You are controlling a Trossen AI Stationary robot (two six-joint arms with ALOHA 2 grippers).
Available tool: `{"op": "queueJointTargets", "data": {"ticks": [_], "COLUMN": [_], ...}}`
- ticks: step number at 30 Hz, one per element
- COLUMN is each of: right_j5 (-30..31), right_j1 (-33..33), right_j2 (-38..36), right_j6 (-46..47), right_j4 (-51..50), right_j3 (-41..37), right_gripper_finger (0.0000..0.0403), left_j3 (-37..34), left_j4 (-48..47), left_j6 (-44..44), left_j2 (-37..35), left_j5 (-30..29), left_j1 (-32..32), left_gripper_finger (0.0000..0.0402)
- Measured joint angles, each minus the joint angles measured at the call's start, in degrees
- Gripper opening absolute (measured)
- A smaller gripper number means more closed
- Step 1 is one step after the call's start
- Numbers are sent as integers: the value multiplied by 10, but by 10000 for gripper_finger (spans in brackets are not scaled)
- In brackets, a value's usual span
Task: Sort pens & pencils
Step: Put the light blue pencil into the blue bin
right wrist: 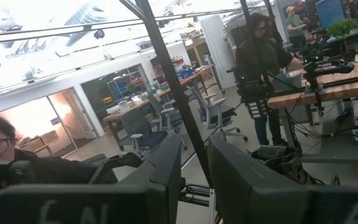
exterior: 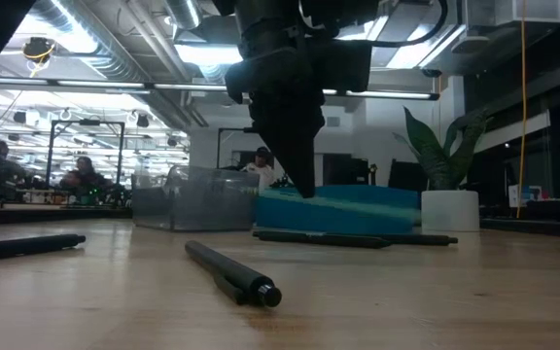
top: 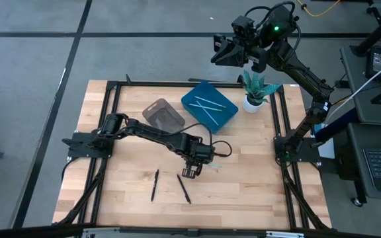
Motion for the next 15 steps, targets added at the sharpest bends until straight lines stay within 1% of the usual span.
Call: {"op": "queueJointTargets", "data": {"ticks": [15], "right_j5": [0], "right_j1": [0], "right_j2": [0], "right_j6": [6], "right_j4": [0], "right_j3": [0], "right_gripper_finger": [83], "left_j3": [0], "left_j4": [0], "left_j6": [0], "left_j2": [0], "left_j5": [-7], "left_j1": [5], "left_gripper_finger": [6]}}
